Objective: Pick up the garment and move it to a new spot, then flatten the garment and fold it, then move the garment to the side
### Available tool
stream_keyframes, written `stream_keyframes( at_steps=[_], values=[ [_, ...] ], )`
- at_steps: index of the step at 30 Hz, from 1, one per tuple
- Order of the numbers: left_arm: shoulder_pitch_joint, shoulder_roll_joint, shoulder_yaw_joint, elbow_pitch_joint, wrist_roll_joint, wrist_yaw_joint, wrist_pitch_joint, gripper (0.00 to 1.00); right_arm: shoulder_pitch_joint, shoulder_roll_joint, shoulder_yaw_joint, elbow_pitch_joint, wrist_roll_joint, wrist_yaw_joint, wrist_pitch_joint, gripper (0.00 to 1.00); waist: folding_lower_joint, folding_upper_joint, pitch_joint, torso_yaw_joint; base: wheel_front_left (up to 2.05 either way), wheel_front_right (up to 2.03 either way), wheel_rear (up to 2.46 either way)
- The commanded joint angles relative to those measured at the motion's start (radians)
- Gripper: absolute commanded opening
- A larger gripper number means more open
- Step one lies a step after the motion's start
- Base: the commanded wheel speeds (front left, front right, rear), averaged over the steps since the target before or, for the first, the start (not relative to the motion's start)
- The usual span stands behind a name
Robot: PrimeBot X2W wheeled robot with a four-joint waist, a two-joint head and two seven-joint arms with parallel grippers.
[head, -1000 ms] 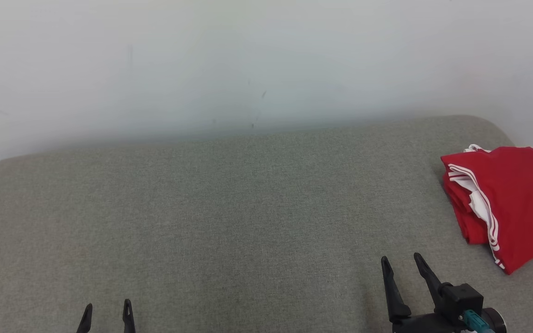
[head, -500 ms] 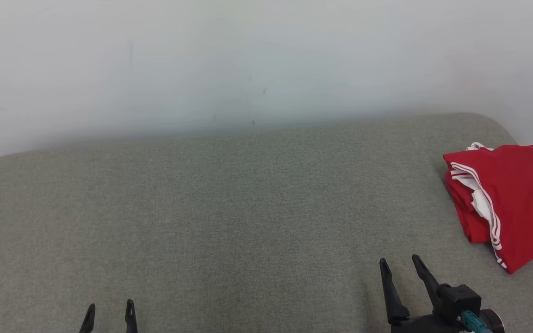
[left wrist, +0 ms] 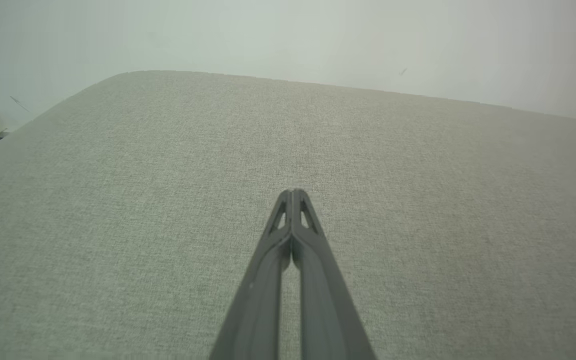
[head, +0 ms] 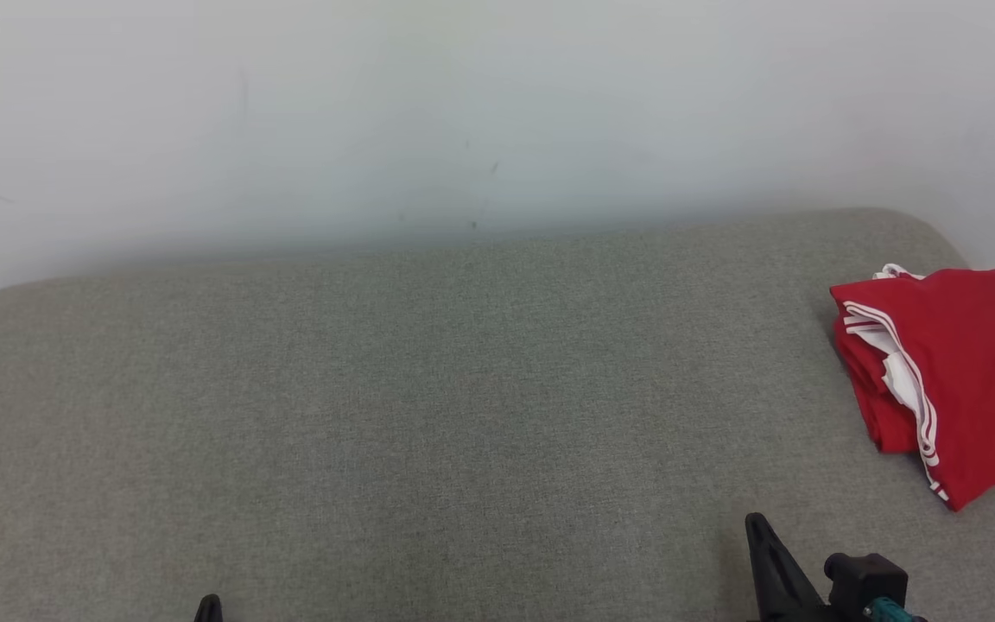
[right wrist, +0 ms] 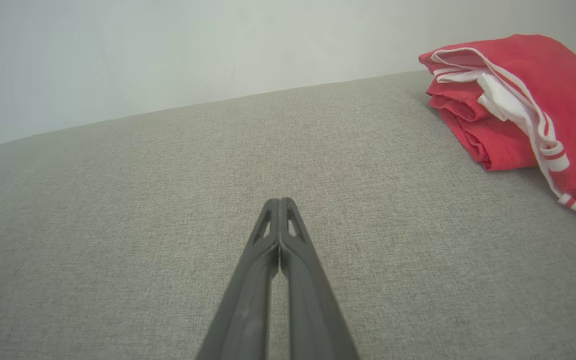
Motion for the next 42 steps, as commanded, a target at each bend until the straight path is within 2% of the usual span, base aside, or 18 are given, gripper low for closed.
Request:
stream_keyframes(
  at_steps=[1,23,42],
  values=[
    [-0.029,0.003,0.009,-0.014,-0.061,-0.006,0.015,0.0,-0.024,0.0,-0.009,-0.022,0.064,0.0,0.013,0.0,0.0,-0.0001,0.0,0.001,0.0,0.0,0.0],
    [-0.075,0.004,0.017,-0.033,-0.437,-0.026,0.099,0.0,-0.029,0.0,-0.031,-0.088,0.45,-0.001,0.096,0.0,0.0,-0.0001,0.007,0.01,0.0,0.0,0.0],
    [-0.113,0.005,0.029,-0.041,-0.706,-0.041,0.166,0.0,-0.04,0.001,-0.054,-0.128,0.728,-0.001,0.163,0.0,0.0,-0.0001,0.012,0.017,0.0,0.0,0.0]
  ],
)
